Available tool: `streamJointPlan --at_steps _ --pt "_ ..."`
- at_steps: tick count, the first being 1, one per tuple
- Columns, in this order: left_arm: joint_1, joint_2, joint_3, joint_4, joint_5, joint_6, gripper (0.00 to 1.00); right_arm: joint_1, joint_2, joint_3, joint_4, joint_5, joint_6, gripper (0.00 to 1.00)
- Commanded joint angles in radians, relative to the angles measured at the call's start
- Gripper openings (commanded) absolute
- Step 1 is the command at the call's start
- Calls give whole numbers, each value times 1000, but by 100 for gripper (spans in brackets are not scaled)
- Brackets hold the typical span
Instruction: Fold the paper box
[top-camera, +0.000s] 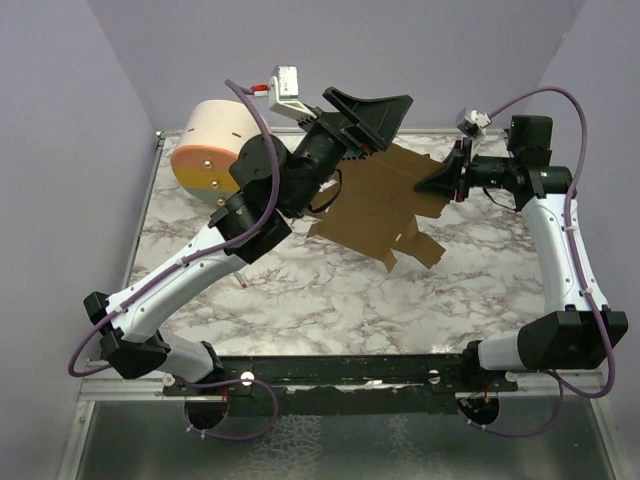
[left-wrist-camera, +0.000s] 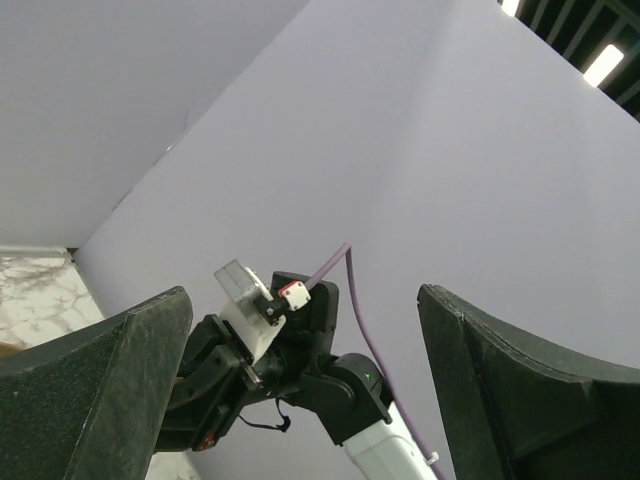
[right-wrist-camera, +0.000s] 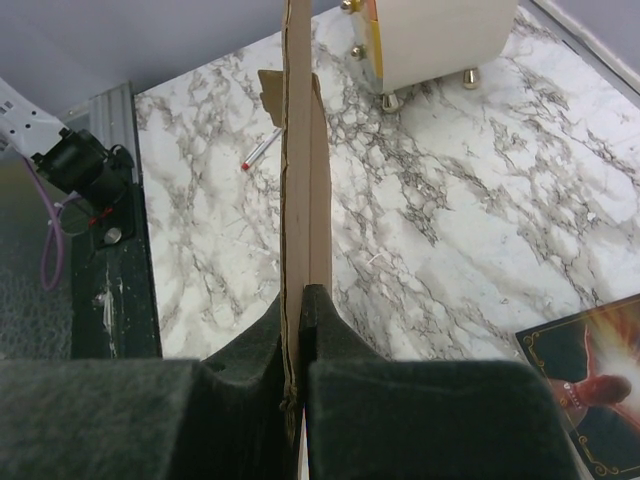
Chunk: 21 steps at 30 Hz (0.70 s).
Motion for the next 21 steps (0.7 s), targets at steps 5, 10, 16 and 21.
streamJointPlan --at_steps 5,10,16,21 --pt "-4 -27 -67 -27 -36 88 99 -5 -31 -19 47 -50 26 1" --pt "32 -289 -556 276 -132 387 99 -5 -18 -10 67 -98 60 1" --pt "279 -568 -963 339 63 423 96 -6 11 18 47 -98 32 1" --pt "515 -660 -1046 232 241 390 93 -6 22 30 31 -81 11 1"
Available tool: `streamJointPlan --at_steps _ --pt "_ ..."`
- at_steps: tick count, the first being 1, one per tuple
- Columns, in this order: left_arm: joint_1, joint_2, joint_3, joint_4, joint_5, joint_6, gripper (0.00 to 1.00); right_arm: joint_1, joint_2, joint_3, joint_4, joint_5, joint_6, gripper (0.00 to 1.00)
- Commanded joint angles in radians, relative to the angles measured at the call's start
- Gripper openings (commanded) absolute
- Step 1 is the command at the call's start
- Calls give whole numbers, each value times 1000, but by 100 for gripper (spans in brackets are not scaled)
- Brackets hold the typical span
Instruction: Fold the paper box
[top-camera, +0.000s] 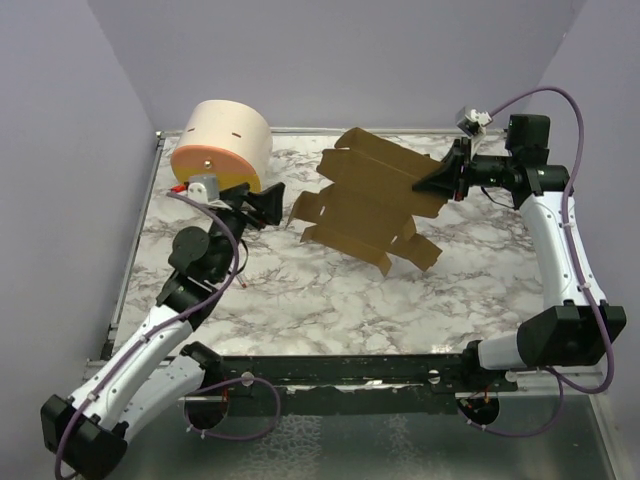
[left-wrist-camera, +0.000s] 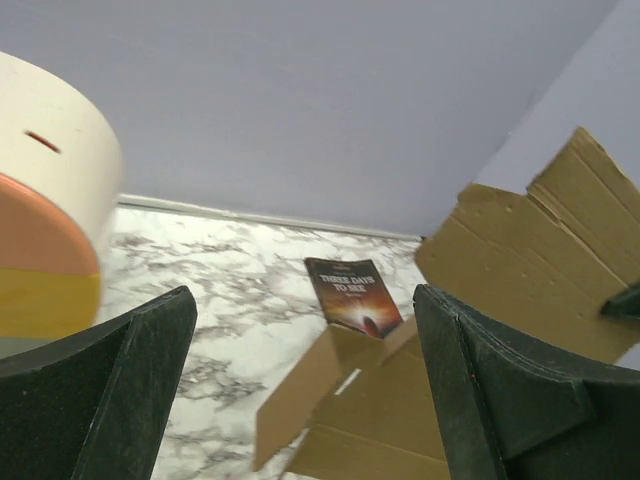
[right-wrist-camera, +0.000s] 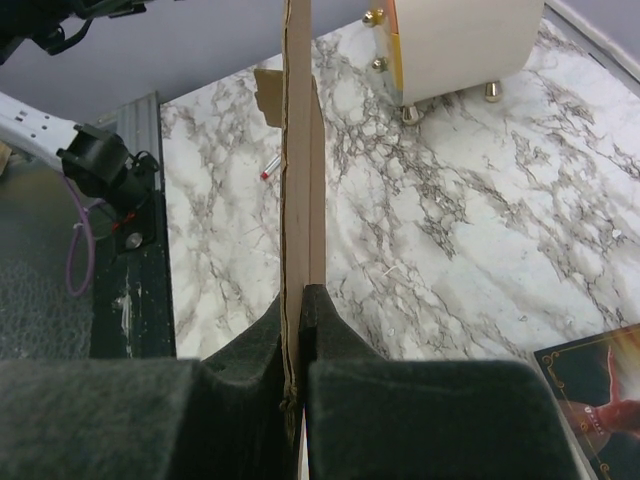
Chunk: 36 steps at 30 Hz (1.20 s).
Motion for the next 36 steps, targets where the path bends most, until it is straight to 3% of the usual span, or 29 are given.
streamJointPlan --at_steps 1,3,6,8,9,13,18,26,32,36 --pt "177 -48 -30 -1 234 10 91 -5 7 38 -1 -19 -22 1" --pt "281 -21 -41 -8 343 -38 86 -5 9 40 -6 -9 -27 1" --pt "477 41 -98 104 547 -167 75 -5 10 46 -17 -5 -34 1" --pt "573 106 -141 221 659 -269 61 -5 13 51 -25 -7 -39 1" --pt "603 149 -160 292 713 -308 56 -5 16 55 -28 -8 -40 1" --pt "628 320 -206 597 870 -447 49 -5 29 64 -41 -20 -46 1" --pt "628 369 -269 820 888 -494 52 -5 43 76 -56 -10 -61 1" --pt "601 229 -377 943 873 -405 78 -5 88 97 -76 -12 -82 1" --pt "520 242 -513 968 751 -464 80 -5 80 112 4 -9 23 1" --pt "511 288 -599 1132 685 -598 80 -6 59 106 167 22 203 1"
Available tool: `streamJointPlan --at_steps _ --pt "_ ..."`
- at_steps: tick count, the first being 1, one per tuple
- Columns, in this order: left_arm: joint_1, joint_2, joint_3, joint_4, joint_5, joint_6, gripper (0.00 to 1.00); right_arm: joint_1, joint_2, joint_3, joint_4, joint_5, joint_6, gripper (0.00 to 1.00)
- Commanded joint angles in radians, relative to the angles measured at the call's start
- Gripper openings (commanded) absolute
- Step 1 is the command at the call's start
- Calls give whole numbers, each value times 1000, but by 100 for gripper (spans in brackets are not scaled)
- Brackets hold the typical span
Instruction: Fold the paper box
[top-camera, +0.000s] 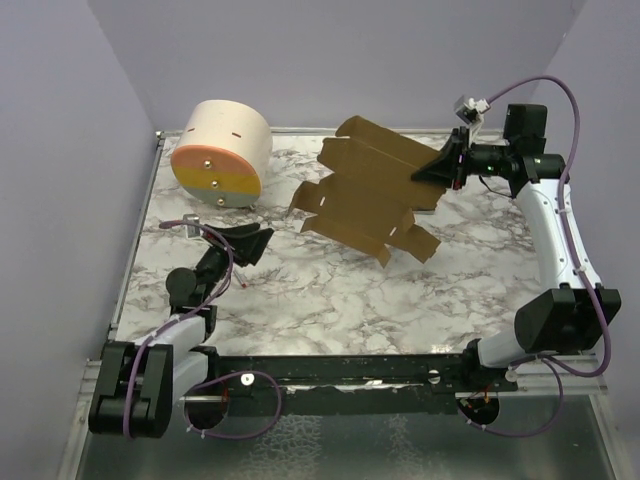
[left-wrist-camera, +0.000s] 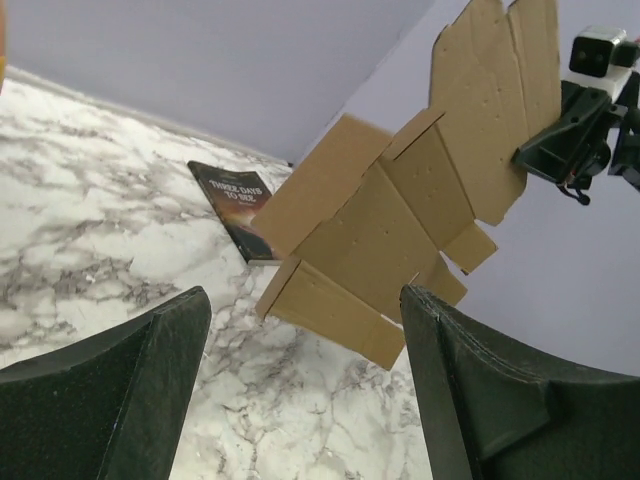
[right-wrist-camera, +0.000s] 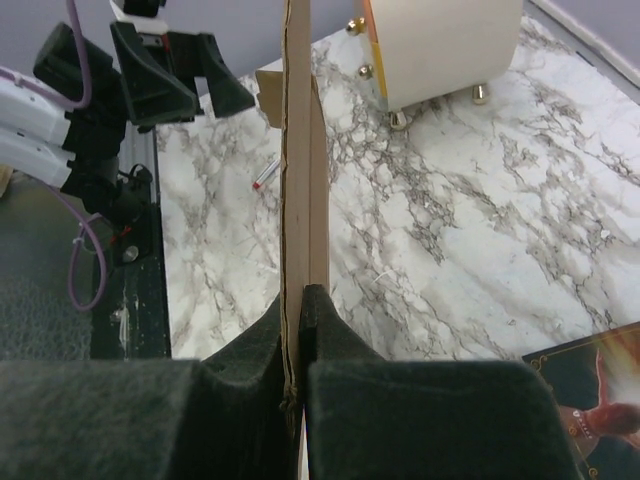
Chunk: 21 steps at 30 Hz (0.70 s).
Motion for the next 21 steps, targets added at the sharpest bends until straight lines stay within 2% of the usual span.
streamJointPlan --at_steps 1,7,12,16,21 --pt "-23 50 -64 203 -105 -146 80 -6 -34 28 223 15 234 1" --pt "-192 135 -17 244 -216 -138 80 -7 -50 1 540 -33 584 1" --pt "-276 236 15 331 -294 -146 80 -8 -61 -13 786 -50 844 1" --pt "-339 322 70 406 -319 -151 82 -8 -59 -33 926 -69 978 1" --pt "-389 407 163 446 -318 -141 81 -8 -68 -89 1024 -83 1066 1"
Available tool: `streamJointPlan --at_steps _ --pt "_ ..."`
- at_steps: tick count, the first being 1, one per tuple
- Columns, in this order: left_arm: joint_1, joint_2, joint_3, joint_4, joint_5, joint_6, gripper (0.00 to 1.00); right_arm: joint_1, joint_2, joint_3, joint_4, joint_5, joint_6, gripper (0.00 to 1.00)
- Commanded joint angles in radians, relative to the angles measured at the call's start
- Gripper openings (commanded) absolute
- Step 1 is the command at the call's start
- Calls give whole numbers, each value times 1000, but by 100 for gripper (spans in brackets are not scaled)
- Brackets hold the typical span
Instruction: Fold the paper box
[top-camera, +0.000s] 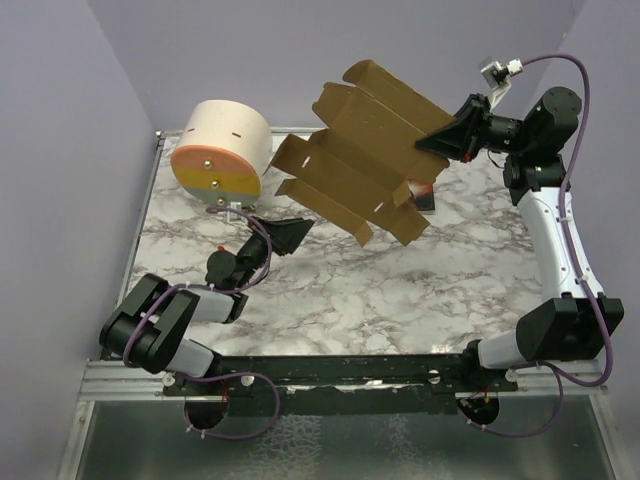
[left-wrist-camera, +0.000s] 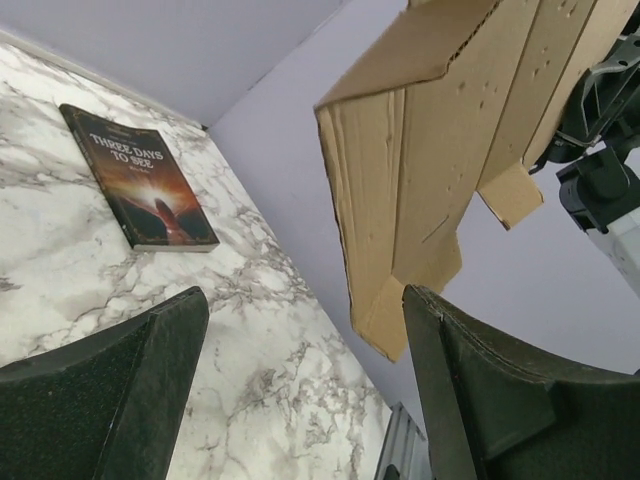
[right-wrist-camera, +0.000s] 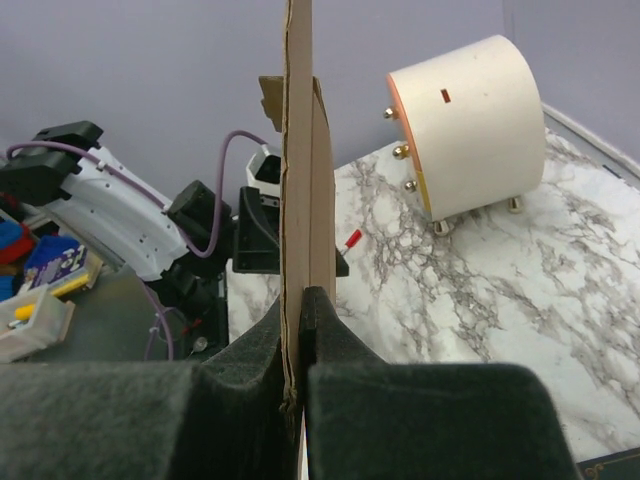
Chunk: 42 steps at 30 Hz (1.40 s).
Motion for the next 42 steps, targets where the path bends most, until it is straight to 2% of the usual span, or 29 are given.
streamJointPlan --at_steps 1,7,11,16,18,22,24,31,36,42 --pt "-37 55 82 240 -35 1 80 -6 -22 -49 157 -40 148 1" --pt "-57 102 154 228 -20 -1 66 -6 -23 -61 172 -44 159 1" --pt "-59 122 181 221 -23 -1 52 -7 -24 -73 188 -48 169 1" --pt "-60 129 204 217 -24 1 44 -6 -22 -87 188 -51 164 1" --pt "-61 133 216 217 -18 0 34 -7 -23 -97 185 -51 156 1" --pt "-61 123 232 184 -10 11 7 -6 -28 -96 110 -40 74 1" --pt "-61 103 234 137 -17 29 0 -5 -31 -100 67 -40 34 1" --pt "-74 17 281 -148 -60 130 0 45 -44 -215 124 -64 64 1" --pt "-76 20 301 -196 -77 134 0 91 -47 -260 43 -23 -15 1" --pt "-76 44 301 -168 -56 107 0 97 -56 -287 -34 75 -118 1"
